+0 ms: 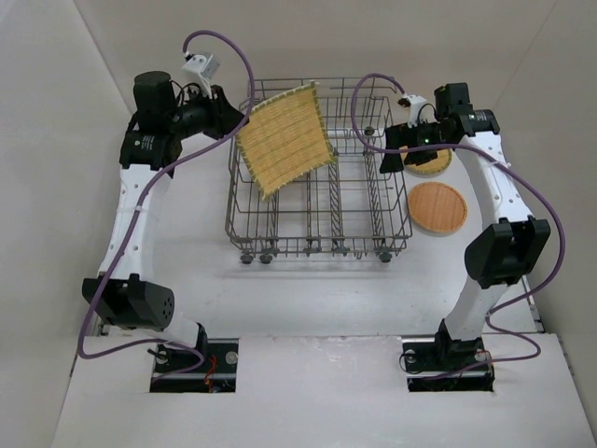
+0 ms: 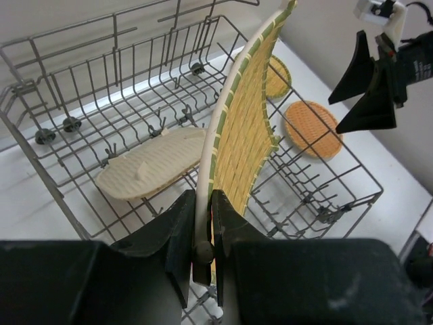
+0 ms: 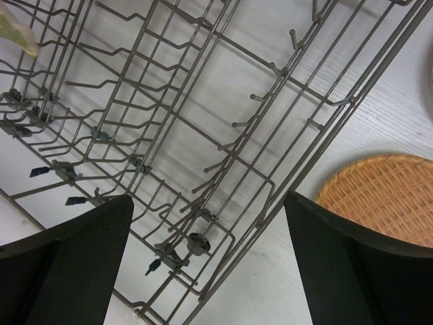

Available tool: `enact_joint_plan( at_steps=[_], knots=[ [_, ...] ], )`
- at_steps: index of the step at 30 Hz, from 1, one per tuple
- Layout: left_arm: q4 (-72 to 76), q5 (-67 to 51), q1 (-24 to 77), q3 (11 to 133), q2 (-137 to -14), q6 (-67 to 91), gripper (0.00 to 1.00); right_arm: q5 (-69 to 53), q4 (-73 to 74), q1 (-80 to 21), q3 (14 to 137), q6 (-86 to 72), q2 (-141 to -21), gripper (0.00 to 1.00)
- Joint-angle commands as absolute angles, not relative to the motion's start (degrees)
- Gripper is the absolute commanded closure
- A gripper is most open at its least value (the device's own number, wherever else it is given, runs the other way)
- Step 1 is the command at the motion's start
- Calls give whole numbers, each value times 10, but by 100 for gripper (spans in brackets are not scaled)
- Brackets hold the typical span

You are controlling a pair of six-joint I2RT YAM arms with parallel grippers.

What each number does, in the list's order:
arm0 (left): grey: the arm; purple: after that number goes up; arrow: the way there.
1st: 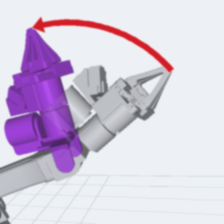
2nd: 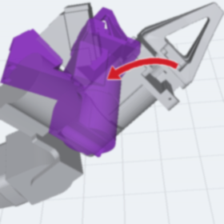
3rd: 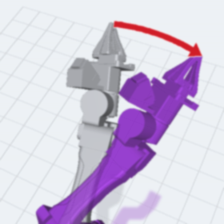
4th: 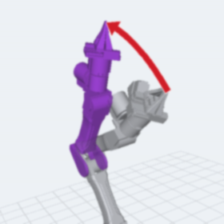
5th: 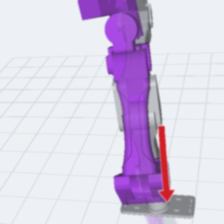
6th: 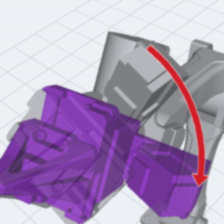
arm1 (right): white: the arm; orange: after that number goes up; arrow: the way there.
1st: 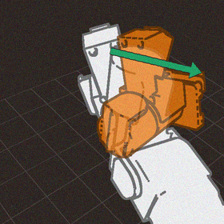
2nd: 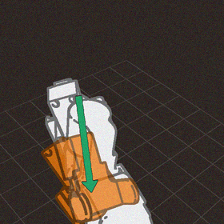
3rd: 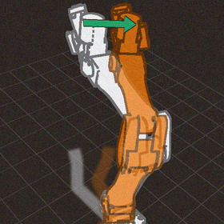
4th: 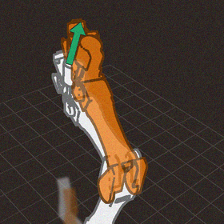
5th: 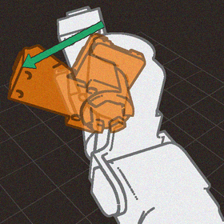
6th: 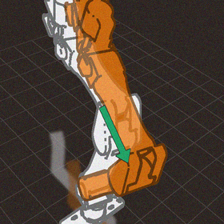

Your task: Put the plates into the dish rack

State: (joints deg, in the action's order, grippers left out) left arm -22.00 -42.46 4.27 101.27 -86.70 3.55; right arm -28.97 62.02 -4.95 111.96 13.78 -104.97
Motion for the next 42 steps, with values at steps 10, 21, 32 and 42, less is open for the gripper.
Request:
enact_joint_plan(
  at_steps=[10, 21, 32, 42],
  knots=[
    [-181, -381, 119, 985, -777, -171, 99, -294, 595, -51, 1119, 130, -1017, 1],
    [-164, -368, 166, 948, -760, -288, 99, -294, 590, -46, 1111, 132, -1015, 1],
    [-70, -434, 153, 905, -776, -369, 99, -269, 617, -43, 1121, 136, -1022, 1],
    [62, -520, 120, 906, -804, -339, 99, -228, 635, -43, 1110, 151, -1026, 1]
  ],
)
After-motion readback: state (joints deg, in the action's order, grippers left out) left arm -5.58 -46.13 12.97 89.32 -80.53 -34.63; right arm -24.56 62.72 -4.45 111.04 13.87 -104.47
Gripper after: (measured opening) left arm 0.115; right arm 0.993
